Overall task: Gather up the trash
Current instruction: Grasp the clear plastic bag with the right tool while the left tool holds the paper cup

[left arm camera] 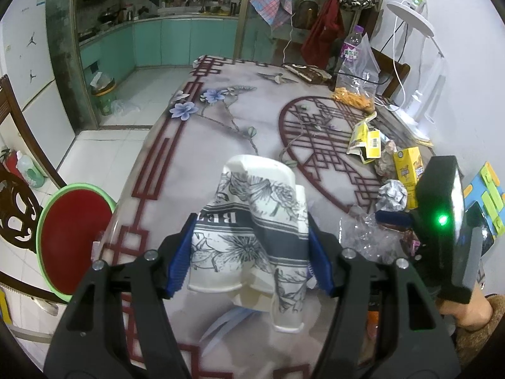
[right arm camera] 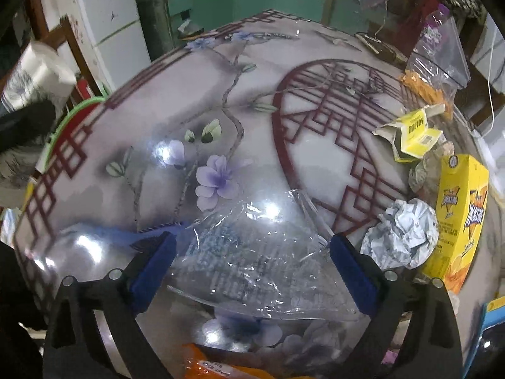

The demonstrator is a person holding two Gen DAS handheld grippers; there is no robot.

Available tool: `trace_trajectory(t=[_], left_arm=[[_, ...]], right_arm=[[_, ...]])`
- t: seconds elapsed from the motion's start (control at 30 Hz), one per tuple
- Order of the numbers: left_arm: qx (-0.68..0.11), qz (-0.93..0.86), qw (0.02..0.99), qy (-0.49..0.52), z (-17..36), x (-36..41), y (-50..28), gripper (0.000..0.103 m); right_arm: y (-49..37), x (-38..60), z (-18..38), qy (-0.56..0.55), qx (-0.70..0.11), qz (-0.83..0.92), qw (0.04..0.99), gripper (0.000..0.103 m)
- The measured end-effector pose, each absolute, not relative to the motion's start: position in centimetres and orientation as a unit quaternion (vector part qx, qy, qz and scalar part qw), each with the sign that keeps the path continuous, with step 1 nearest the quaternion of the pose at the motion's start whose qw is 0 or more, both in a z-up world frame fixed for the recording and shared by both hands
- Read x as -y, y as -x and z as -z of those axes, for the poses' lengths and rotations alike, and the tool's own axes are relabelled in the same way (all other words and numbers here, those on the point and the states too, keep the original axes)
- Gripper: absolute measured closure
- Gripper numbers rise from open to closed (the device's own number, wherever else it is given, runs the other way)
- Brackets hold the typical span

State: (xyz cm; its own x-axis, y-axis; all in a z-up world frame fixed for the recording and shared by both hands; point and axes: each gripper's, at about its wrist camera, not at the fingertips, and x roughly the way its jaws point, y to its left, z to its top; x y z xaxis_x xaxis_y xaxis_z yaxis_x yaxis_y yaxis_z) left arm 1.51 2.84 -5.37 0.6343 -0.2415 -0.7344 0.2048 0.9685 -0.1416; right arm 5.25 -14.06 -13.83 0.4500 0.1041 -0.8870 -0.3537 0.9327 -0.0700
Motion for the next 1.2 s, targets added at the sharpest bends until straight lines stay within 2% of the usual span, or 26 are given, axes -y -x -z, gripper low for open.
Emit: trace_trajectory(t=[0.13,0.23,0.37,0.43,0.47,0.5,0.53,0.57,0.73,0.77,0.83,0.87,0.9,1.0,1.2], left_arm=[[-0.407,0.129,0.904,0.025,4.9,-2.4,-1.7,0.041],[-0.39,0.135,0.911,0.019,3.7,-1.9,-1.8,0.041],[-0.367,0.113,0.923,0.019,2.1,-2.6,-1.7,0.041],[-0.367,0.099,0.924,0.033,2.0,-3.6,-1.8,0.041],[-0.371,0.096,0.923,0.038,2.0,-4.0,-2.0,0.041],[-0.379,0.092,0.92,0.048,2.3,-4.6,-2.1,0.041],[-0.386,0.087,0.917,0.058,2.5,-5.1,-2.2,0.041],[-0.391,0.082,0.914,0.066,2.7,-5.6,-2.3,0.041],[-0.394,0.066,0.915,0.06,2.3,-6.8,-1.9,0.041],[-0.386,0.06,0.919,0.048,2.0,-6.9,-1.7,0.041],[-0.377,0.051,0.924,0.038,1.8,-7.4,-1.8,0.041],[-0.375,0.045,0.925,0.04,1.8,-7.8,-1.9,0.041],[-0.372,0.044,0.926,0.047,1.8,-8.1,-1.9,0.041],[-0.357,0.042,0.93,0.076,2.1,-9.4,-1.7,0.041],[-0.377,0.034,0.921,0.094,1.7,-8.8,-0.5,0.041]], right_arm=[[-5.1,13.1,14.5,0.176,-0.502,-0.12,0.838,0.008],[-4.8,12.5,14.8,0.203,-0.494,-0.118,0.837,0.012],[-4.4,12.5,14.7,0.207,-0.489,-0.126,0.838,0.021],[-4.6,12.8,14.5,0.192,-0.49,-0.13,0.84,0.031],[-4.7,13.1,14.1,0.181,-0.488,-0.133,0.843,0.05],[-4.9,13.2,13.8,0.172,-0.49,-0.136,0.844,0.097],[-5.1,13.6,13.6,0.155,-0.5,-0.144,0.84,0.097],[-5.3,13.9,13.6,0.139,-0.51,-0.144,0.837,0.103],[-4.9,15.3,10.6,0.066,-0.488,-0.168,0.854,0.103],[-4.6,15.8,9.3,0.05,-0.474,-0.173,0.862,0.099],[-4.2,16.9,7.1,0.015,-0.449,-0.173,0.876,0.062],[-4.0,17.5,6.3,-0.004,-0.443,-0.168,0.881,0.022],[-3.8,18.2,5.7,-0.02,-0.438,-0.159,0.885,0.018],[-3.2,20.2,5.3,-0.05,-0.445,-0.122,0.886,0.02],[-3.2,22.3,8.9,-0.127,-0.515,-0.098,0.842,0.022]])
